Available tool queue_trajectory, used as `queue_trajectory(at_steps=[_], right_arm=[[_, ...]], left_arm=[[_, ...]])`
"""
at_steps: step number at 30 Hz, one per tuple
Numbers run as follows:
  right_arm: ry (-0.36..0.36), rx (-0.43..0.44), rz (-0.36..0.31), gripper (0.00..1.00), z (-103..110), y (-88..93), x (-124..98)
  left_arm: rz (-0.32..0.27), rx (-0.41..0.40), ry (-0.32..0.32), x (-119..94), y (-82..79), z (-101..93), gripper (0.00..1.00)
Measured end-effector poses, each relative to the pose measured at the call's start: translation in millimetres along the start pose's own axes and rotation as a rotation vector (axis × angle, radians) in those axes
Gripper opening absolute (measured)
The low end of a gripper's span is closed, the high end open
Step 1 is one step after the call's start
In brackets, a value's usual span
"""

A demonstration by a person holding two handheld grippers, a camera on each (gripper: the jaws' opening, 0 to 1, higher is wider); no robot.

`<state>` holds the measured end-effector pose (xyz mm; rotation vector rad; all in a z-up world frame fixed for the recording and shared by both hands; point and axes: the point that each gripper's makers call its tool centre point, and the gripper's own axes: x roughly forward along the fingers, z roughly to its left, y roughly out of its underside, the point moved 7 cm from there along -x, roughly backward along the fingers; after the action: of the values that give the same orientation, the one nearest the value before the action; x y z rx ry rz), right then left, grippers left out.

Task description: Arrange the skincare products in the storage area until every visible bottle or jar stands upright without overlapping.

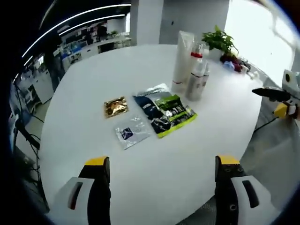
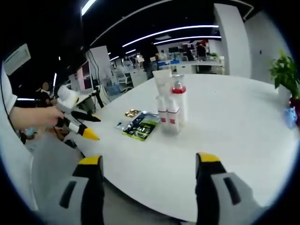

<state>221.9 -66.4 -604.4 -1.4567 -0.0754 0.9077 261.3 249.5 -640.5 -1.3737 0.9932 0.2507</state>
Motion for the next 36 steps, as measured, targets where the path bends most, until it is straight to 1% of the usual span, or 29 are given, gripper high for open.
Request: queue_trajectory(at_steps=[3,5,7,10,16,21,25,28,34,36], right_arm=[[-0.004,-0.007,0.006,0.81,1.0,0.2,0.6],[-0.004,-0.011,0.01,0.81,1.3,0.4,0.7],[-0.004,-0.012,0.012,0.81,1.3,0.6,0.9],[-0.003,-0.012,0.016,0.81,1.1,1.0,1.2],[0.004,-0.019,0.018,0.8,0.6,1.0,1.4],[0.01,-0.014,0.03,0.8,0.3,2.2,1.4],[0.016,-0.017,0.034,0.8,-0.5,2.5,1.9],[0.016,-0.021,0.043,0.79,-0.8,3.3,2.9],[0.021,-0.024,0.06,0.79,-1.0,4.6,3.7],[0.023,-0.025,0.065,0.79,-1.3,5.1,4.1]], left_arm=[[-0.01,-0.001,-0.028,-5.5,2.4,-1.8,0.91],[-0.008,0.0,-0.055,-8.0,4.6,-1.5,0.94],[-0.018,-0.019,-0.066,-10.3,4.2,-1.2,0.96],[-0.034,-0.027,-0.069,-12.3,1.4,-1.1,0.96],[-0.011,0.025,-0.055,-8.5,-3.9,2.9,0.97],[0.006,0.084,-0.048,-3.9,-14.1,11.1,0.97],[0.016,0.104,-0.039,3.3,-21.6,20.0,0.97],[0.043,0.151,-0.026,10.9,-26.6,26.4,0.97],[0.073,0.178,-0.003,26.0,-37.1,38.1,0.96],[0.088,0.201,0.006,31.7,-41.0,40.9,0.96]])
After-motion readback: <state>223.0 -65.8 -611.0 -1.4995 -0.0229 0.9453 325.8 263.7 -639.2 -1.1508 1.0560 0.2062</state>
